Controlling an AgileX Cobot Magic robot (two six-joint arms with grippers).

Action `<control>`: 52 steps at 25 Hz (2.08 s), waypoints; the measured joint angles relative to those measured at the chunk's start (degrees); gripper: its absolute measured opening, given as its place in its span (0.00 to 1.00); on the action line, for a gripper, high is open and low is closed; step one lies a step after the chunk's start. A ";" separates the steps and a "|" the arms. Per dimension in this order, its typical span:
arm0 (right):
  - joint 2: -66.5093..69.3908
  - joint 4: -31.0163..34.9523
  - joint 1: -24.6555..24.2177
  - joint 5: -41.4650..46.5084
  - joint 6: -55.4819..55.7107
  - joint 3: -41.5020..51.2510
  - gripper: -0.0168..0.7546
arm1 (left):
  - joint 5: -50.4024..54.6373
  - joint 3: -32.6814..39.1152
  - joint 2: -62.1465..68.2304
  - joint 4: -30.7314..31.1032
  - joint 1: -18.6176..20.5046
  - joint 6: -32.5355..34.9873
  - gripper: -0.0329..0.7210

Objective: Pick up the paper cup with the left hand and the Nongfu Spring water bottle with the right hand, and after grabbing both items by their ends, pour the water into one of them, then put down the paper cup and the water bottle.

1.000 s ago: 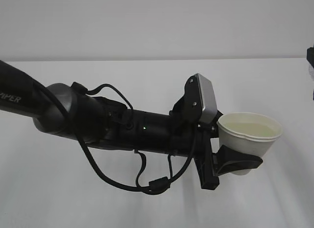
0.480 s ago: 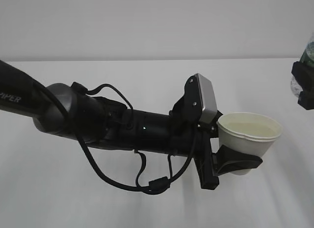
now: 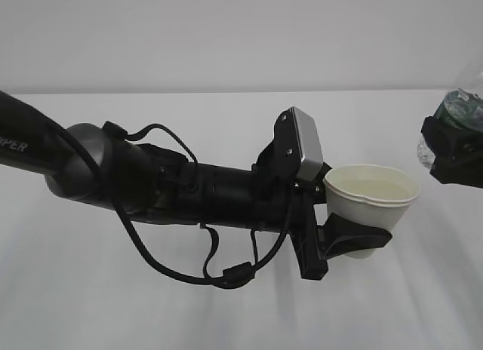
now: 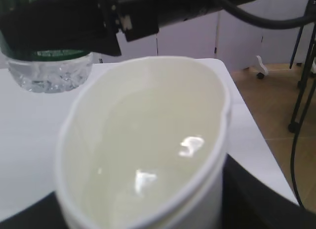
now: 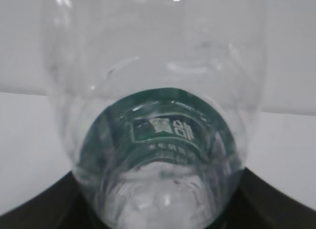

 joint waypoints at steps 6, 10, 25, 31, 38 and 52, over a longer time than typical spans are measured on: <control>5.26 1.23 0.00 -4.79 0.35 0.00 0.60 | 0.00 0.00 0.00 0.00 0.00 0.00 0.61; 7.92 2.17 0.00 -4.93 0.46 0.00 0.60 | 0.60 0.00 0.00 0.00 0.00 0.00 0.61; 17.62 2.96 0.00 -5.28 0.35 -3.64 0.60 | 1.69 0.00 0.09 0.00 0.00 0.00 0.60; 20.27 2.96 0.00 -5.28 0.35 -5.87 0.60 | 1.81 0.00 0.09 0.00 0.00 0.00 0.60; 20.67 3.09 0.00 -5.28 0.24 -7.82 0.60 | 1.81 0.00 0.09 0.00 0.00 0.00 0.60; 25.76 3.15 0.00 -5.54 0.02 -12.70 0.60 | 1.81 0.00 0.09 0.00 0.00 0.00 0.59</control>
